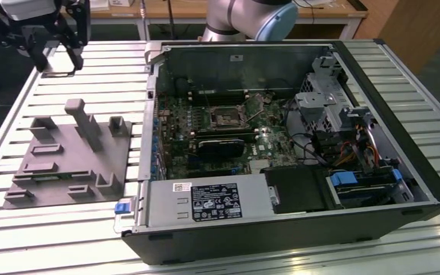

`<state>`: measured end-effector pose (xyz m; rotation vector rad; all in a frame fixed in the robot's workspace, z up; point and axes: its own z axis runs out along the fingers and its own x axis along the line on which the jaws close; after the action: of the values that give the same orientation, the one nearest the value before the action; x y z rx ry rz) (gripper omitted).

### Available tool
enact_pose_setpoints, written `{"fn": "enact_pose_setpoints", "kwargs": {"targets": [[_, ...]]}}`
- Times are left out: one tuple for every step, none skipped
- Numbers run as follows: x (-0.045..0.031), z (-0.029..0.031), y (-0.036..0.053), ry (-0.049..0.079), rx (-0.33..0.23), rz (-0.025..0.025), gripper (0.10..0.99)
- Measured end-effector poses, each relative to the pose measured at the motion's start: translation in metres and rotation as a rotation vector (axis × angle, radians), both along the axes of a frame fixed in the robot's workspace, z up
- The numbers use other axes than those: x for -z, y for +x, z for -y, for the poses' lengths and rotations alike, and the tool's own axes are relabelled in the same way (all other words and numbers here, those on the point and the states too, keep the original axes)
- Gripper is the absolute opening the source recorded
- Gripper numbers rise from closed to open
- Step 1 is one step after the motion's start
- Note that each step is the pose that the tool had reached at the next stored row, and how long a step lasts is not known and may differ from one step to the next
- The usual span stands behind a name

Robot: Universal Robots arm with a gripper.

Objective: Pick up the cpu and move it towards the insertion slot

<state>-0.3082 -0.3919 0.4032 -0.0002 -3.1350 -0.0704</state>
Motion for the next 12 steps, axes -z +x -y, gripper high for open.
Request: {"fn": "enact_pose_setpoints", "kwargs": {"targets": [[0.0000, -0.0002, 0.0022, 0.000, 0.000, -0.0001, 0.541], [-0.0001, -0.0004, 0.0043, 0.000, 0.000, -0.0001, 0.541], [0.0000, -0.0006, 0.0065, 0.000, 0.000, -0.0001, 0.541], [0.0000, -0.0007, 0.0087, 0.000, 0.000, -0.0001, 0.541], [-0.0001, -0.0009, 0.0110, 0.000, 0.000, -0.0001, 0.541], [-0.0001, -0.0011, 0.0130, 0.000, 0.000, -0.0001, 0.541], [-0.0001, -0.0013, 0.0152, 0.000, 0.000, -0.0002, 0.541], [0.0000, -0.0015, 0.0175, 0.000, 0.000, -0.0001, 0.541], [0.0000, -0.0017, 0.0197, 0.000, 0.000, -0.0001, 0.541], [0.0000, -0.0020, 0.0216, 0.000, 0.000, -0.0001, 0.541], [0.0000, -0.0022, 0.0235, 0.000, 0.000, 0.0000, 0.541], [0.0000, -0.0024, 0.0253, 0.000, 0.000, -0.0001, 0.541]]}}
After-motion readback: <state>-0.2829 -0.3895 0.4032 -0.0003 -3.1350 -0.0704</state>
